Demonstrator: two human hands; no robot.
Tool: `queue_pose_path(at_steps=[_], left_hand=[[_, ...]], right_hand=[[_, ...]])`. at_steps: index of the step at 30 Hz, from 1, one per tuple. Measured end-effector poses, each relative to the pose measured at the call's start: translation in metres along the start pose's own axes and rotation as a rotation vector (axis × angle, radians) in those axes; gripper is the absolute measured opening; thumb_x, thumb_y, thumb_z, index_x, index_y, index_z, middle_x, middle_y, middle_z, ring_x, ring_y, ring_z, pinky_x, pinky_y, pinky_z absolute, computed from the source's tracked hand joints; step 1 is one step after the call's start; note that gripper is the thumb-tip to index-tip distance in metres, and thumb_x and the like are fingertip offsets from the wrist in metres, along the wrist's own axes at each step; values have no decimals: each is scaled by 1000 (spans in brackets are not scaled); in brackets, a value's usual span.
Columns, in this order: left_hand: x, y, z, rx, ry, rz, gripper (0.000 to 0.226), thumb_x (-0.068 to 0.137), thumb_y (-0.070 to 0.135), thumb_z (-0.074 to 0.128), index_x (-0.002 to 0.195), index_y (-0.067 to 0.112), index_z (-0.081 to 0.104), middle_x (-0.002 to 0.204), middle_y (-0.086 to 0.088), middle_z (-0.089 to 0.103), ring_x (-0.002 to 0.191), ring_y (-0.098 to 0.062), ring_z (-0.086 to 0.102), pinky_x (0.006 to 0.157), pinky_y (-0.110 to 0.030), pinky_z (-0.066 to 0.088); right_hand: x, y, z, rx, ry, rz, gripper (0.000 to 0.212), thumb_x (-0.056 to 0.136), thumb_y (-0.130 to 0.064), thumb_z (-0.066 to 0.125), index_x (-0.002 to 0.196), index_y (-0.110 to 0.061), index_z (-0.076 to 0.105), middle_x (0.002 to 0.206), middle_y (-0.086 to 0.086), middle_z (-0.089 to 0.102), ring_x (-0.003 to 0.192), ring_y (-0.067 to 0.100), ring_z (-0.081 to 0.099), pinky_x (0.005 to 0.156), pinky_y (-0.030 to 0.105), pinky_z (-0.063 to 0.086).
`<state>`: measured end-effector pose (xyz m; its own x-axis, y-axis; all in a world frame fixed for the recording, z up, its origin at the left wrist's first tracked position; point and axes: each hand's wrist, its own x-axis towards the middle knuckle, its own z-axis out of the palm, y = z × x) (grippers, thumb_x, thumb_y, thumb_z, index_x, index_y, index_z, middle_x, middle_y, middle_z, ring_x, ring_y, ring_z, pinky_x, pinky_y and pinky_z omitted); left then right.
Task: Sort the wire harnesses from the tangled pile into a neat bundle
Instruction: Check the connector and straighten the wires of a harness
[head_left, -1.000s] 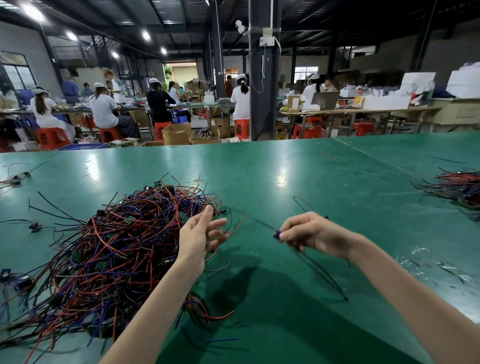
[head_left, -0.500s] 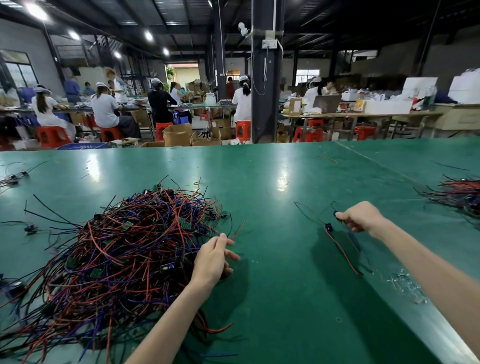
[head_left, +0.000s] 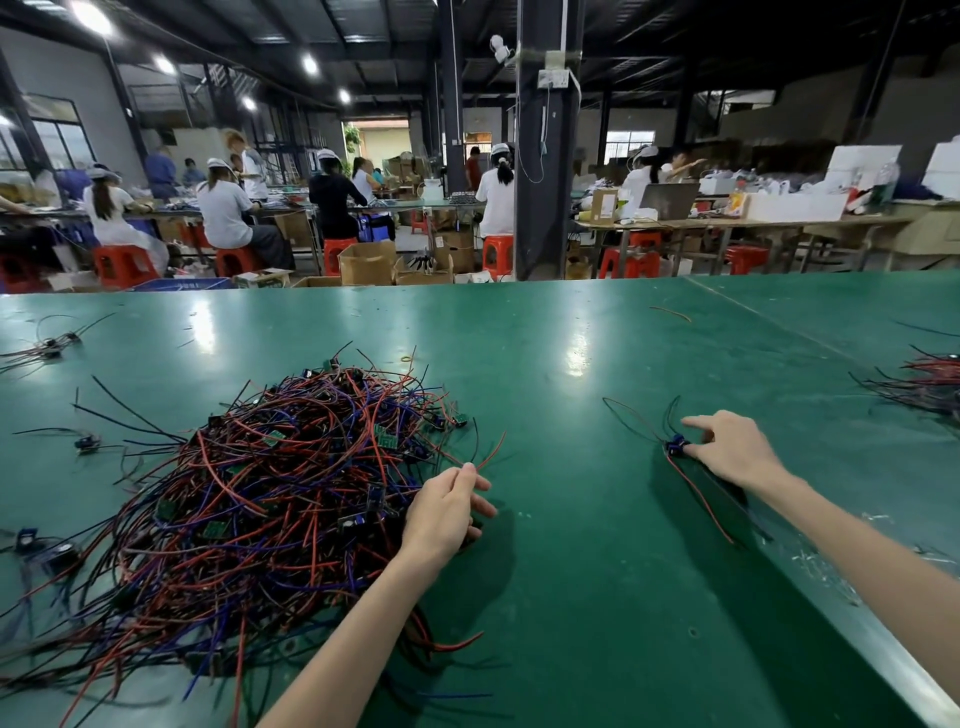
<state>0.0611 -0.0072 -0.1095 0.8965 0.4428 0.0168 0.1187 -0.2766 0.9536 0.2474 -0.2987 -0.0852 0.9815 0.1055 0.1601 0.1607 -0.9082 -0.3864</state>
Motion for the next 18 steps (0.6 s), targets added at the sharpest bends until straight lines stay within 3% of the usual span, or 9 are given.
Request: queue_pose_path(at_steps=[8, 10, 12, 14, 18], left_hand=[[-4, 3, 0, 49, 11, 16, 35, 100, 37, 37, 87, 22, 65, 69, 4, 71, 55, -8, 58, 73, -37, 56], [-5, 3, 1, 80, 20, 26, 34, 100, 38, 37, 85, 24, 64, 69, 6, 71, 63, -13, 64, 74, -37, 56], [-6, 4, 1, 154, 39, 42, 34, 100, 37, 37, 83, 26, 63, 69, 8, 71, 68, -16, 66, 73, -35, 55], [-6, 3, 4, 315, 61, 88, 31, 99, 36, 38, 82, 26, 63, 73, 10, 70, 76, -17, 65, 72, -31, 50], [-14, 5, 6, 421, 87, 166, 27, 95, 31, 45, 78, 23, 65, 72, 11, 70, 82, -14, 64, 73, -29, 45]], right_hand=[[-9, -9, -1, -81, -17, -20, 23, 89, -20, 60, 108, -12, 71, 106, 12, 65, 93, 30, 56, 79, 34, 48], [-14, -25, -8, -177, 59, -51, 28, 91, -17, 54, 115, -7, 65, 113, 17, 60, 102, 32, 53, 85, 37, 45], [-26, -59, -15, -132, 172, -154, 31, 91, -12, 50, 118, -6, 63, 115, 18, 57, 110, 34, 50, 89, 38, 44], [-50, -112, -21, 46, 191, -336, 27, 90, -10, 51, 110, -6, 69, 108, 17, 63, 105, 33, 54, 89, 37, 44], [-108, -219, -13, 232, -60, -678, 22, 87, -19, 58, 83, -4, 73, 84, 15, 69, 83, 28, 61, 77, 37, 46]])
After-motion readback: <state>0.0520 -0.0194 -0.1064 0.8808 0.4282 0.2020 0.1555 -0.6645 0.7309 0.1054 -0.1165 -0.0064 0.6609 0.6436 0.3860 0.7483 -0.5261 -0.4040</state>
